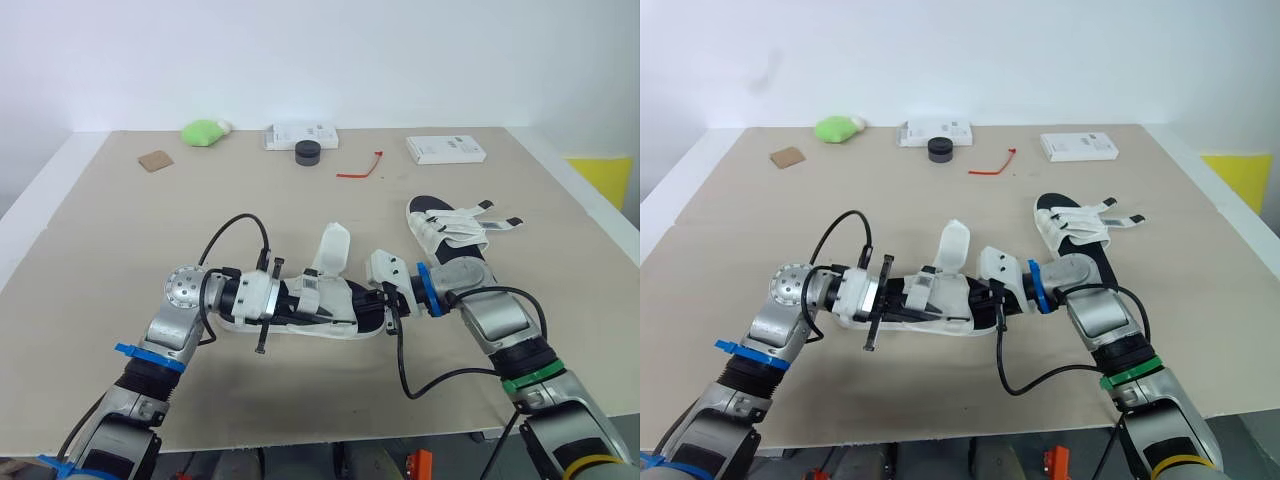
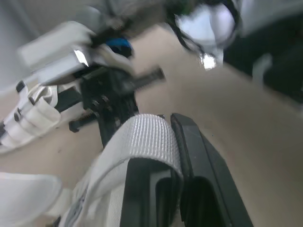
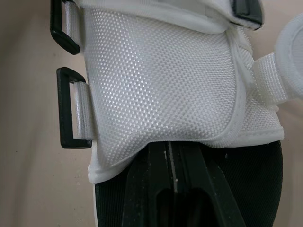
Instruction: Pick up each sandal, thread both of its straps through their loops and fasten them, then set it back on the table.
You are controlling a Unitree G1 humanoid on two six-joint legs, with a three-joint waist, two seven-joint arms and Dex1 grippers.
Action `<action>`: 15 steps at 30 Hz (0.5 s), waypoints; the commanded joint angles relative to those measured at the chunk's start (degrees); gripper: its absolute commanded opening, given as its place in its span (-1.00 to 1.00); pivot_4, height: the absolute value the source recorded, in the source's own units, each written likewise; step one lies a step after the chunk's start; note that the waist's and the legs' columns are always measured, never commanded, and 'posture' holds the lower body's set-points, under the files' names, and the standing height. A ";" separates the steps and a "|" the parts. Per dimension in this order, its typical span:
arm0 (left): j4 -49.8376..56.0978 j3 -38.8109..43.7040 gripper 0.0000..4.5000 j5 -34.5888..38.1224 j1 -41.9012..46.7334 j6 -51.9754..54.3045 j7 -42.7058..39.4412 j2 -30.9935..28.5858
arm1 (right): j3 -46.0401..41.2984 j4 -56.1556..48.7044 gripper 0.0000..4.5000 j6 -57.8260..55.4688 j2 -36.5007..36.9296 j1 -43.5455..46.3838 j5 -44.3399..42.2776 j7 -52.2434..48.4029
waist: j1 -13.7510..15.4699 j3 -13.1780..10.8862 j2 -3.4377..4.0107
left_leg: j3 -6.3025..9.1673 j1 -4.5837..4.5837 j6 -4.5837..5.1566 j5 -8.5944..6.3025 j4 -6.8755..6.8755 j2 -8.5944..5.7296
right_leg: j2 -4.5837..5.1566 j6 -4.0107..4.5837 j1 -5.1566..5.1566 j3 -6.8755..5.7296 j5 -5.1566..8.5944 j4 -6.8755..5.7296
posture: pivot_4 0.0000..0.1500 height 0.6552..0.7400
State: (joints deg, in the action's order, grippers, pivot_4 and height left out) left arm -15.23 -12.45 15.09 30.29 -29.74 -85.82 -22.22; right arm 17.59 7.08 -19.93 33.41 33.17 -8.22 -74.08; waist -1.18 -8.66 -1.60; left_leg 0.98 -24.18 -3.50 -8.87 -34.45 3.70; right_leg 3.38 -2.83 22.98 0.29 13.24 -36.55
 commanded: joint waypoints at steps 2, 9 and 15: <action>-13.47 -1.54 -0.93 -8.19 6.76 -25.78 1.67 0.26 | 4.19 1.73 -1.00 -1.76 0.17 -2.56 2.24 -0.78 | 0.12 0.01 0.00 | 0.00 -0.01 0.02 0.01 -0.04 0.00 | 0.00 0.00 -0.02 0.00 -0.01 0.00 | 1.00 1.00; -26.74 -5.98 -0.93 -12.47 12.94 -43.06 6.83 -1.00 | 4.34 1.90 -1.00 -1.74 0.01 -2.28 2.28 -0.77 | 0.09 0.03 0.03 | -0.03 0.00 0.05 0.00 -0.06 0.01 | -0.01 -0.02 -0.03 0.01 -0.03 0.00 | 1.00 1.00; -23.87 -5.72 -0.57 -3.43 11.75 -26.40 7.67 -1.24 | 4.24 1.92 -1.00 -1.76 0.13 -2.34 2.26 -0.72 | 0.07 0.04 0.06 | -0.03 0.00 0.10 0.03 -0.08 0.02 | -0.01 -0.06 -0.03 0.01 -0.05 -0.07 | 1.00 1.00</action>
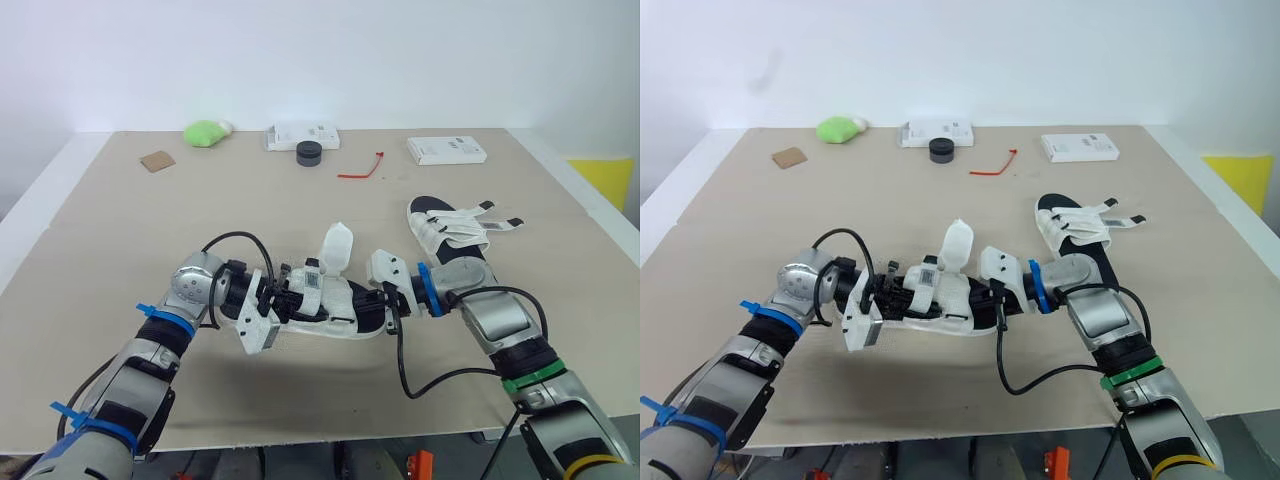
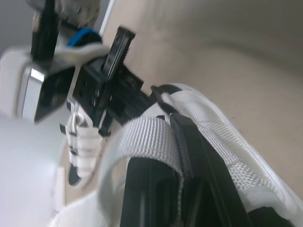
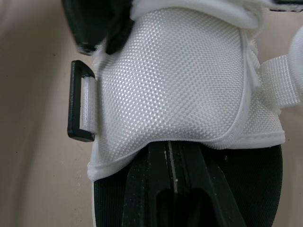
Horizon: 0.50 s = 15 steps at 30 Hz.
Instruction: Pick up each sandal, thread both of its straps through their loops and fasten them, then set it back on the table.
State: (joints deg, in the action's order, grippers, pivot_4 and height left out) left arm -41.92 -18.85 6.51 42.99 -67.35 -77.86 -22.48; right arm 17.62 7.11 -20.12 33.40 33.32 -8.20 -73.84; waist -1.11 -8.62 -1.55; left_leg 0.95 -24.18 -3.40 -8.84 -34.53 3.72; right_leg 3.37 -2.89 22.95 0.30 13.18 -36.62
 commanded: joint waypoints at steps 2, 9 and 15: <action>6.65 1.15 -0.26 8.34 -1.94 19.24 -0.56 -1.07 | 4.23 2.05 -1.00 -1.43 0.23 -2.49 2.32 -0.96 | -0.03 0.00 0.01 | 0.00 0.00 0.01 0.01 -0.01 0.00 | 0.00 0.00 0.01 0.00 0.01 -0.07 | 1.00 1.00; 31.17 0.14 0.81 22.45 -8.47 58.34 -4.29 -8.19 | 4.22 2.33 -1.00 -1.50 0.20 -2.01 2.21 -1.07 | -0.36 -0.03 0.03 | 0.02 0.00 0.01 0.00 0.02 0.01 | -0.03 0.06 0.15 0.03 0.23 -0.35 | 1.00 1.00; 48.17 1.56 0.99 42.34 -7.01 104.73 -3.28 -20.48 | 4.14 2.92 -1.00 -1.24 0.19 -1.59 2.24 -1.36 | -0.32 -0.18 -0.07 | 0.21 0.03 0.05 -0.03 0.05 0.08 | -0.19 0.18 0.20 0.01 0.47 -0.60 | 1.00 1.00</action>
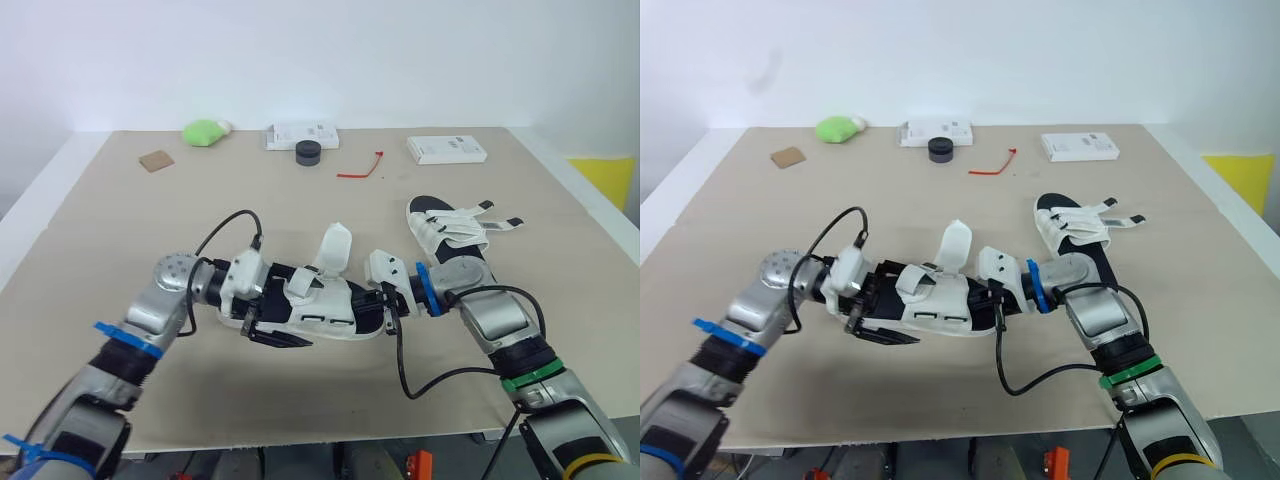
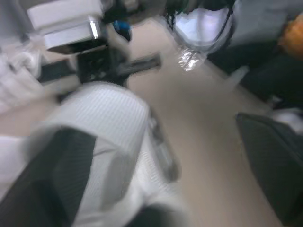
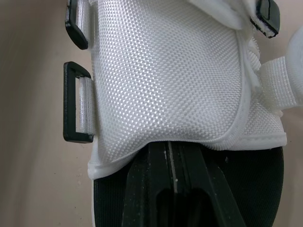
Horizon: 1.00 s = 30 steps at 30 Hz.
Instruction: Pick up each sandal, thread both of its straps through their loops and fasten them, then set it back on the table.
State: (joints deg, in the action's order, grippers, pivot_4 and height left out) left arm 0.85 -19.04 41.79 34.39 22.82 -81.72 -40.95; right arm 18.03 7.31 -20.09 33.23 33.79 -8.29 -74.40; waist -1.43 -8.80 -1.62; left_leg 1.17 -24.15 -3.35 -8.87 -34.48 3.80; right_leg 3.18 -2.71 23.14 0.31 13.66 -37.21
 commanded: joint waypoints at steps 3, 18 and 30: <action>6.43 3.07 0.99 8.66 2.30 20.92 0.26 -3.21 | 3.75 3.16 -1.00 -1.08 0.29 -1.69 2.46 -0.98 | 0.04 0.00 0.00 | 0.00 0.00 0.00 0.00 -0.01 -0.01 | 0.00 -0.02 -0.01 0.00 0.02 0.01 | 1.00 1.00; -11.64 6.85 0.99 7.90 10.95 43.94 -5.02 -8.46 | 3.63 3.72 -1.00 -1.09 -0.51 -0.52 2.41 -1.25 | 0.00 -0.08 -0.13 | 0.05 -0.05 0.02 -0.01 0.03 0.00 | -0.09 0.05 0.11 0.01 0.05 0.00 | 1.00 1.00; -41.92 18.54 0.99 0.37 24.16 45.81 18.71 12.05 | 3.18 3.23 -1.00 -1.51 -1.03 -0.97 2.27 -0.61 | -0.33 -0.08 -0.21 | 0.19 -0.07 0.12 -0.04 -0.02 0.00 | -0.24 -0.09 0.02 0.07 0.02 -0.04 | 1.00 1.00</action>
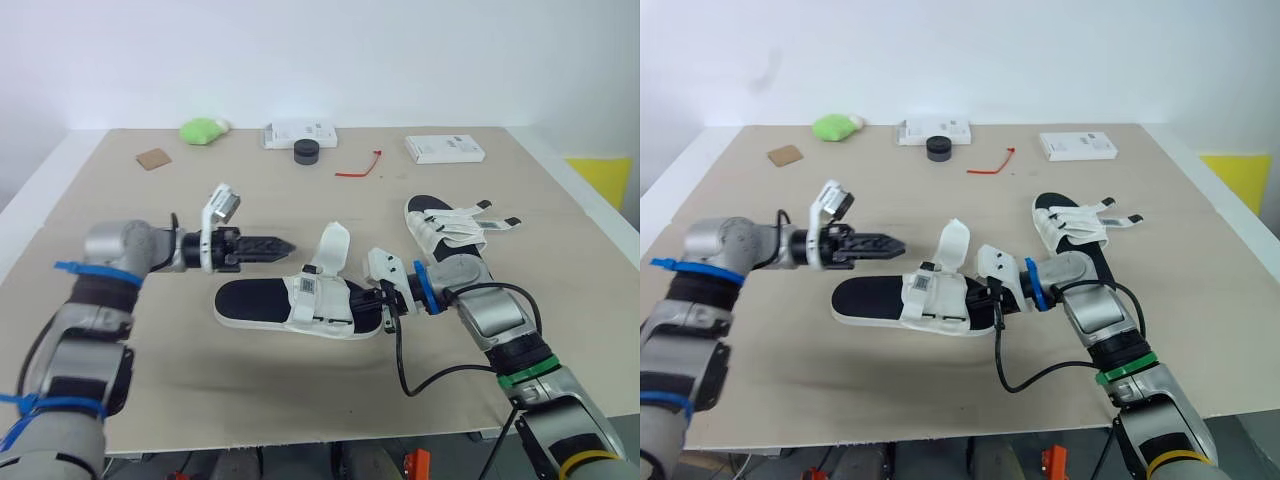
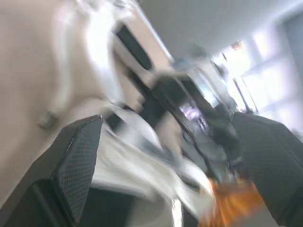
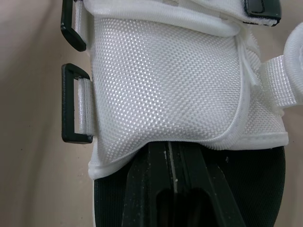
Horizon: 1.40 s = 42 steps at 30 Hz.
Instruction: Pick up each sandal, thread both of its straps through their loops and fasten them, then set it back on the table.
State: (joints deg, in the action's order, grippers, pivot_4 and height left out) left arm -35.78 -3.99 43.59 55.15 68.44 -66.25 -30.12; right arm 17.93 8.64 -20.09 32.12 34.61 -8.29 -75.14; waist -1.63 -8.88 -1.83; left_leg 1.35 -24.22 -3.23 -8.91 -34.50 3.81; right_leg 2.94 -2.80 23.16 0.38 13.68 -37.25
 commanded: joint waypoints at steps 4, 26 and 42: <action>-10.70 3.19 0.99 -4.20 5.64 0.64 3.45 3.89 | 3.15 1.26 -1.00 -1.90 0.18 -1.92 2.13 0.42 | -0.22 0.00 0.00 | 0.05 0.00 0.01 -0.02 0.08 0.00 | -0.05 -0.10 0.02 0.00 -0.03 0.00 | 1.00 1.00; 0.36 -1.23 0.99 -5.43 1.33 9.97 -4.09 2.92 | 2.61 -0.24 -1.00 -3.33 0.25 -2.51 1.51 1.37 | -0.31 -0.01 0.01 | 0.11 -0.02 0.00 -0.03 0.08 -0.01 | -0.05 -0.08 0.01 0.00 -0.02 0.00 | 1.00 1.00; -1.05 0.11 0.24 -6.95 1.53 6.47 -1.74 5.89 | 2.27 -0.59 -1.00 -3.70 0.68 -2.68 1.21 1.37 | -0.30 -0.01 0.01 | 0.12 -0.02 0.00 -0.03 0.07 -0.01 | -0.06 -0.09 -0.01 0.00 -0.02 0.00 | 1.00 1.00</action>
State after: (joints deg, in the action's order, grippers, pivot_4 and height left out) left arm -37.63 -4.80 36.16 55.69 74.85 -67.43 -23.95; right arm 17.71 6.40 -22.17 32.21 33.70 -8.71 -73.89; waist -1.94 -8.89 -1.82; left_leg 1.47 -24.24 -3.24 -8.94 -34.43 3.80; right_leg 2.88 -2.88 23.15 0.38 13.66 -37.25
